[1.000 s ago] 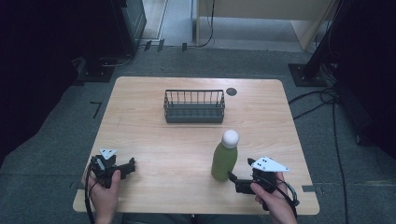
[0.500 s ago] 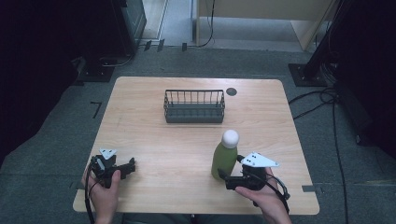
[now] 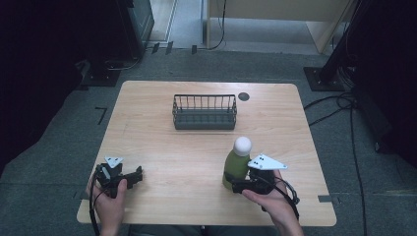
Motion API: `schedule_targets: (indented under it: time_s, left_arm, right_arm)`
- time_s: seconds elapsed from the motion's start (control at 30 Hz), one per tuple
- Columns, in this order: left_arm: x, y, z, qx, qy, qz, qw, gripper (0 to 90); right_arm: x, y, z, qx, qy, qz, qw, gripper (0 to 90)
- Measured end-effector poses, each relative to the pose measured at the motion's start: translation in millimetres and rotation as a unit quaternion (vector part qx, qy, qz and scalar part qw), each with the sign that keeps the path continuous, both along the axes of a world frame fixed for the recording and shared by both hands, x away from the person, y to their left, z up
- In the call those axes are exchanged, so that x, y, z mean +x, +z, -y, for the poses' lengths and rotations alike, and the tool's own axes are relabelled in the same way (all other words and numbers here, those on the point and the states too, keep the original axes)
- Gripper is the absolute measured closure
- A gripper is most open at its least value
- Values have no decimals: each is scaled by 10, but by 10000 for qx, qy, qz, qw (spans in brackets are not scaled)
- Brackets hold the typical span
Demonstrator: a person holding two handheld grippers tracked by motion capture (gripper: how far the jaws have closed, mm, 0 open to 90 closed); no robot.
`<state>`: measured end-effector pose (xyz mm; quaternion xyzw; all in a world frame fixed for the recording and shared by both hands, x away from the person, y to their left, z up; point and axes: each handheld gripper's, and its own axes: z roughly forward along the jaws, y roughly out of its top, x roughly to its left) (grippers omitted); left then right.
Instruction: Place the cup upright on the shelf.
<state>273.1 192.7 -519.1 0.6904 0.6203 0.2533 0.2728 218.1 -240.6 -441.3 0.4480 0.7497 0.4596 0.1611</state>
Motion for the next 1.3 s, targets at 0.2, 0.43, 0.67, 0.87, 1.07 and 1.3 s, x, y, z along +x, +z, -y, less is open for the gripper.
schedule_targets:
  time_s: [0.2,0.43,0.67,0.87,1.07,1.3]
  left_arm:
    - [0,0,1,5,-26,2,10000,0]
    - [-1,1,0,11,-44,-5,10000,0]
    - [-1,0,0,11,-42,-5,10000,0]
    - [-1,0,1,8,-41,0,10000,0]
    - [0,-1,5,5,-16,6,10000,0]
    - [-3,0,22,11,-49,1,10000,0]
  right_arm:
    - [10,26,-13,-116,54,51,9999,160]
    - [58,21,-20,-58,134,31,9999,160]
    - [34,29,-42,-242,137,256,9993,191]
    - [124,32,51,41,18,167,9999,200]
    - [137,23,96,2,44,253,9997,201]
    - [209,94,28,-115,-32,250,9996,202]
